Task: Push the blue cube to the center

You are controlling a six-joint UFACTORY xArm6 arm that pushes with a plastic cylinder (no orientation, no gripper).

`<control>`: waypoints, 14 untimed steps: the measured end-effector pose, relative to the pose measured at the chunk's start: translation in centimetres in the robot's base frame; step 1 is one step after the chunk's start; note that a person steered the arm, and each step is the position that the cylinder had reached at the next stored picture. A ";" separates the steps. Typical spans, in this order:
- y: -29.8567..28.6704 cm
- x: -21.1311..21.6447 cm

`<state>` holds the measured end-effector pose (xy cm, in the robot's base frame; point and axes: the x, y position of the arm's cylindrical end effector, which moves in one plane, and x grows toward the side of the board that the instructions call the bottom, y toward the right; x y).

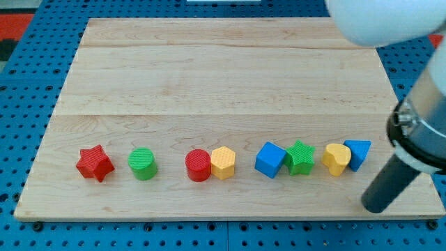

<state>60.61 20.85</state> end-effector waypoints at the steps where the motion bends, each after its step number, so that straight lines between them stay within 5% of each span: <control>1: 0.6 0.0; 3: -0.2 -4.5; 4: -0.9 -1.4; 7: -12.8 -1.2; 14: -11.0 -1.2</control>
<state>59.45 9.82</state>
